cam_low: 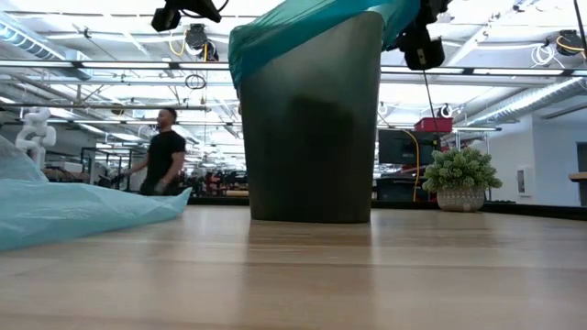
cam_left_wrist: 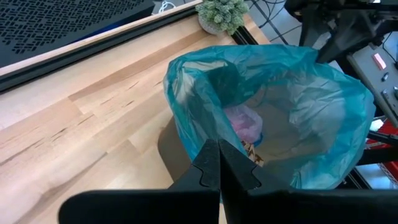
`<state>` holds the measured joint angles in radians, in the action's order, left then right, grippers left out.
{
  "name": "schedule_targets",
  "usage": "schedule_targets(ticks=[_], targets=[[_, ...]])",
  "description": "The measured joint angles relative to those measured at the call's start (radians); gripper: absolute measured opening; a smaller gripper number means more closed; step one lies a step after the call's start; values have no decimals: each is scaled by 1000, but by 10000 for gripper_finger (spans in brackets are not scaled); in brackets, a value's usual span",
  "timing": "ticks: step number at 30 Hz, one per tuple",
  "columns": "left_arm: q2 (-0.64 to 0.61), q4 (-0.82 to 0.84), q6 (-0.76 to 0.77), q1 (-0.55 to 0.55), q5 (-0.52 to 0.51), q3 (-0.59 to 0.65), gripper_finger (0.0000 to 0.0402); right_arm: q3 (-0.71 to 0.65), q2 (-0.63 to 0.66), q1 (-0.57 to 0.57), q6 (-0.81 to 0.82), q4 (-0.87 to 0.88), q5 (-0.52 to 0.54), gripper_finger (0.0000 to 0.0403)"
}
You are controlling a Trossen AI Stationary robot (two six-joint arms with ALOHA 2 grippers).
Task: Place trash/remove bag and relplace
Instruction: Remove the trash bag from the trash bin
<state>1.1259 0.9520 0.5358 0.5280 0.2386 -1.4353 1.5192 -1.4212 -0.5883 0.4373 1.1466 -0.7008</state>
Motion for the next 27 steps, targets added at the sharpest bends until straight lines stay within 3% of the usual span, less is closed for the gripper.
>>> schedule_targets(ticks=[4,10,14,17,21,25,27], targets=[[0,0,0,0,0,0,0,0,1,-8,-11,-21,-4,112],[0,0,1,0,0,0,0,0,31,-8,-8,-38,-4,12],[0,0,1,0,0,0,0,10,63,0,26,-80,15,7],[0,0,1,0,0,0,0,65,76,25,-8,-88,91,2],[0,0,1,0,0,0,0,178,77,97,-185,-96,187,1],[0,0,1,0,-1,0,0,257,79,224,-413,-100,408,1],[0,0,5,0,-4,0,0,263,78,271,-450,-97,494,2]])
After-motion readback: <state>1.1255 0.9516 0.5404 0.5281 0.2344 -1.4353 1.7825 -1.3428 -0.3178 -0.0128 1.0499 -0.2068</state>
